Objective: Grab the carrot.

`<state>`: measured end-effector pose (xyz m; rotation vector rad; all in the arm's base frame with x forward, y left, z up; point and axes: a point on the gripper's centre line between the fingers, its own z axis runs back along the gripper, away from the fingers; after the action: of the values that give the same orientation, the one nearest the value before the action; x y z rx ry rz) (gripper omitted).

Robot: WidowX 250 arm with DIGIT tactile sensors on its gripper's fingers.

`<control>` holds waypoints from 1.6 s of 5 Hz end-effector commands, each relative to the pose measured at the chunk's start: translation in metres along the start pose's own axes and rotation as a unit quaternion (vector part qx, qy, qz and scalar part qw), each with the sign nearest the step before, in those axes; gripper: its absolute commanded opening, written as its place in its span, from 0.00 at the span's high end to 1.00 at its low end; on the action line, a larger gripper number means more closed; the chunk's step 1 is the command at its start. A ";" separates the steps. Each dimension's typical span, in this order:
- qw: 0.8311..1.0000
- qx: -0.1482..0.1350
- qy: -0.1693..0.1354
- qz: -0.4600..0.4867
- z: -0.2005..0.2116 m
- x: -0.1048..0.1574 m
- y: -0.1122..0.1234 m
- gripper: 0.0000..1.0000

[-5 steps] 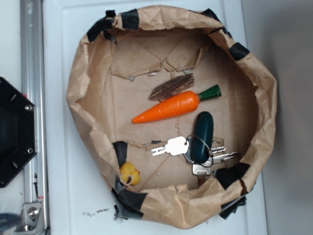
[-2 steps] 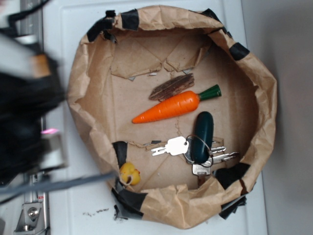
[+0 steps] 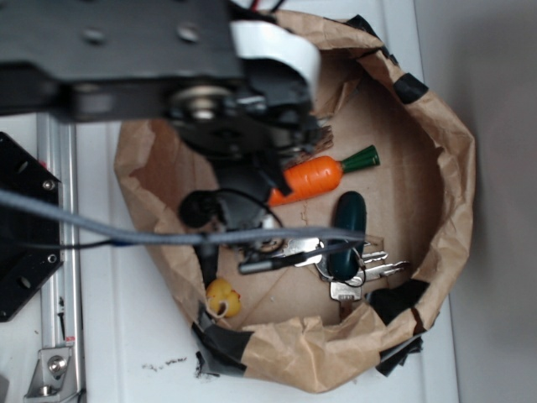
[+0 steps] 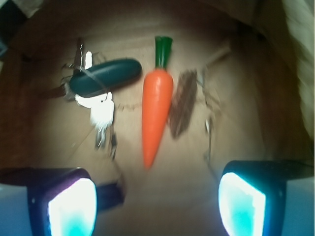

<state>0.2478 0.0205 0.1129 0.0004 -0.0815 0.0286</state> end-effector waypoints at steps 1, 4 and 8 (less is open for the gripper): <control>0.985 0.035 -0.004 -0.170 -0.063 0.034 -0.023 0.00; 0.997 0.033 0.038 -0.050 -0.105 0.019 -0.028 1.00; 0.997 0.024 -0.022 0.076 0.048 0.023 -0.003 1.00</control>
<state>0.2604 0.0170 0.1441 0.0420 -0.0496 0.1576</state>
